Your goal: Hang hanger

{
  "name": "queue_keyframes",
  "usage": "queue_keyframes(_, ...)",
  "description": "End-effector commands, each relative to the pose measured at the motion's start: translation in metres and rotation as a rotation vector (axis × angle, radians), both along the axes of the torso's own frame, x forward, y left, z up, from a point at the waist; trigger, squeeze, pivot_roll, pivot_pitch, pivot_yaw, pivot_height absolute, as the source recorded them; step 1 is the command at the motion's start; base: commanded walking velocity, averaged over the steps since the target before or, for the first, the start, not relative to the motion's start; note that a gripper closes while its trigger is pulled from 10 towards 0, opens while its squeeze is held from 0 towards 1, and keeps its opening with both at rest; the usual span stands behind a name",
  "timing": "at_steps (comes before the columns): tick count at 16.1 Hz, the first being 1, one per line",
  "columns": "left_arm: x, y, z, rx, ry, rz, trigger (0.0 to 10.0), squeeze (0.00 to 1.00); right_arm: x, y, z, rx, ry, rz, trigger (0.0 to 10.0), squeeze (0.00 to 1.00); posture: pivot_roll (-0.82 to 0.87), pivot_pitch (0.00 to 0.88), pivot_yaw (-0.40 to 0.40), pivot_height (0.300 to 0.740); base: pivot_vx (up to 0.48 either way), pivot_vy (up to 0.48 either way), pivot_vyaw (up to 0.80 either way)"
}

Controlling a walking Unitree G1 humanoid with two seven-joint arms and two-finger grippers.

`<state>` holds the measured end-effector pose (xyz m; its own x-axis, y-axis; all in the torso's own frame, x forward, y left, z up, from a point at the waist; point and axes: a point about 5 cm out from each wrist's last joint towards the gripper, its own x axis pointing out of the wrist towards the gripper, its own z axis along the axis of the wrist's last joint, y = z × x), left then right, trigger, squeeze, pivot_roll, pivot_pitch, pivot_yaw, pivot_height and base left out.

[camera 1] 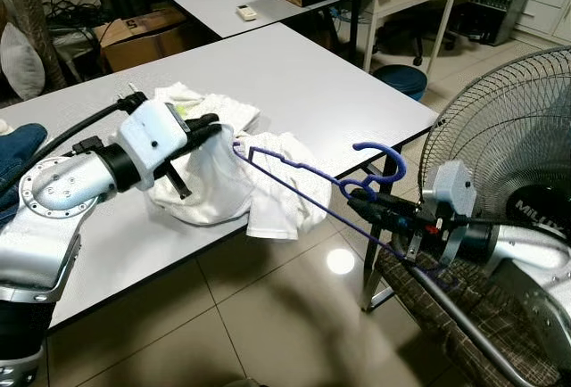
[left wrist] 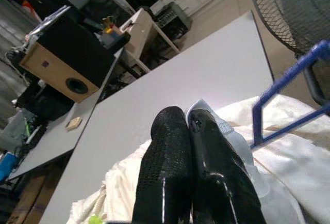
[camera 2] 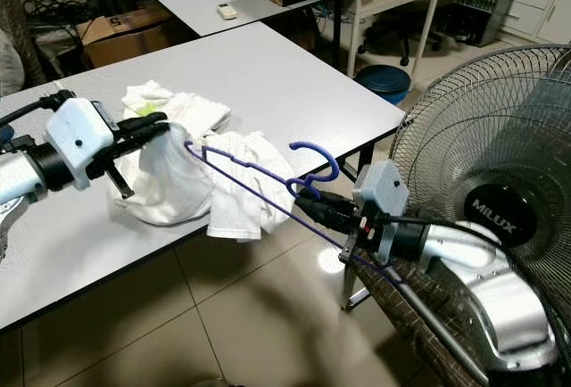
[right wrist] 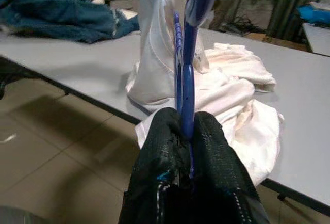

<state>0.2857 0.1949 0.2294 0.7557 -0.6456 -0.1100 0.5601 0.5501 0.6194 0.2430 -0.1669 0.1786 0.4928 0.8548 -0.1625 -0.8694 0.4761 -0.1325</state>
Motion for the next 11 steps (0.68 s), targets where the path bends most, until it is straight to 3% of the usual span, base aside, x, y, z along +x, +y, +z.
queue_keyframes(1,0.001,0.0,0.003,0.014,0.004,-0.004,0.0,0.0,0.0,0.003,0.003,-0.018,-0.02,0.059,10.0,0.0,-0.09,0.0,0.103,0.74,0.0,0.0,0.0)
queue_keyframes(4,0.006,0.002,0.006,0.031,-0.018,0.026,0.0,0.0,0.001,0.003,-0.001,-0.081,0.006,0.143,10.0,0.0,-0.09,0.0,0.1,0.74,0.0,0.0,0.0)
queue_keyframes(5,0.004,0.0,0.01,0.018,-0.021,0.002,0.0,0.0,0.008,0.002,-0.003,-0.114,0.0,0.134,10.0,0.0,-0.1,0.0,0.102,0.74,0.0,0.0,0.0)
queue_keyframes(7,-0.003,-0.008,0.014,-0.004,-0.003,-0.088,0.0,0.0,0.037,0.003,0.002,-0.133,-0.072,0.05,10.0,0.0,-0.09,0.0,0.101,0.74,0.0,0.0,0.0)
queue_keyframes(11,-0.012,-0.016,0.029,0.002,-0.042,-0.166,0.0,0.0,0.053,0.011,0.004,-0.167,-0.083,0.13,10.0,0.0,-0.08,0.0,0.094,0.74,0.0,0.0,0.0)
